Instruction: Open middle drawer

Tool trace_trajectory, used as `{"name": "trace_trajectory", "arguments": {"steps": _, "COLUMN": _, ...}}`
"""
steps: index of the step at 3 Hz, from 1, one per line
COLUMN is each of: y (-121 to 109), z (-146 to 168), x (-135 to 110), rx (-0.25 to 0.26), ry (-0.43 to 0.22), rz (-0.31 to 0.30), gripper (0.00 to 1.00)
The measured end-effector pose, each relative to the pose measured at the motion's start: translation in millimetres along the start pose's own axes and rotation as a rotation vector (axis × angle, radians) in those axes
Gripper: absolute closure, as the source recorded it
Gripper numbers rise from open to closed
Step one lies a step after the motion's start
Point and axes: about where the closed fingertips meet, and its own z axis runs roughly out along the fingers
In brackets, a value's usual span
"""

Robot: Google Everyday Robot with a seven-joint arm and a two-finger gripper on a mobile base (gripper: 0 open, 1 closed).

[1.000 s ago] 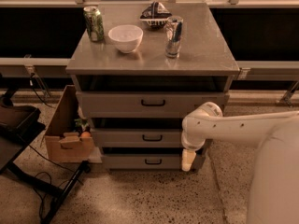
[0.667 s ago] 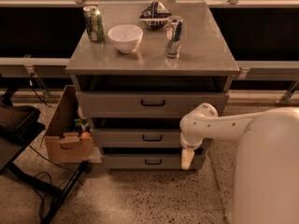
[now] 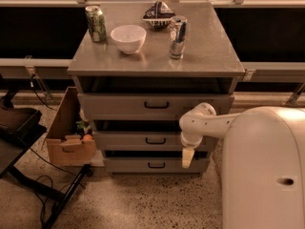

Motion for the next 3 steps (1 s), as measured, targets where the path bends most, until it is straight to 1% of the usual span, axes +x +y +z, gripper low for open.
{"name": "trace_trajectory", "arguments": {"steps": 1, "y": -6.6, "z": 15.3, "x": -6.3, "rx": -0.034, "ry": 0.019, "rz": 0.009, "gripper": 0.00}}
{"name": "trace_trajectory", "arguments": {"steps": 2, "y": -2.1, "z": 28.2, "x": -4.9, "rx": -0.065, "ry": 0.032, "rz": 0.028, "gripper": 0.18}}
{"name": "trace_trajectory", "arguments": {"steps": 3, "y": -3.5, "z": 15.2, "x": 15.1, "rx": -0.032, "ry": 0.048, "rz": 0.070, "gripper": 0.43}}
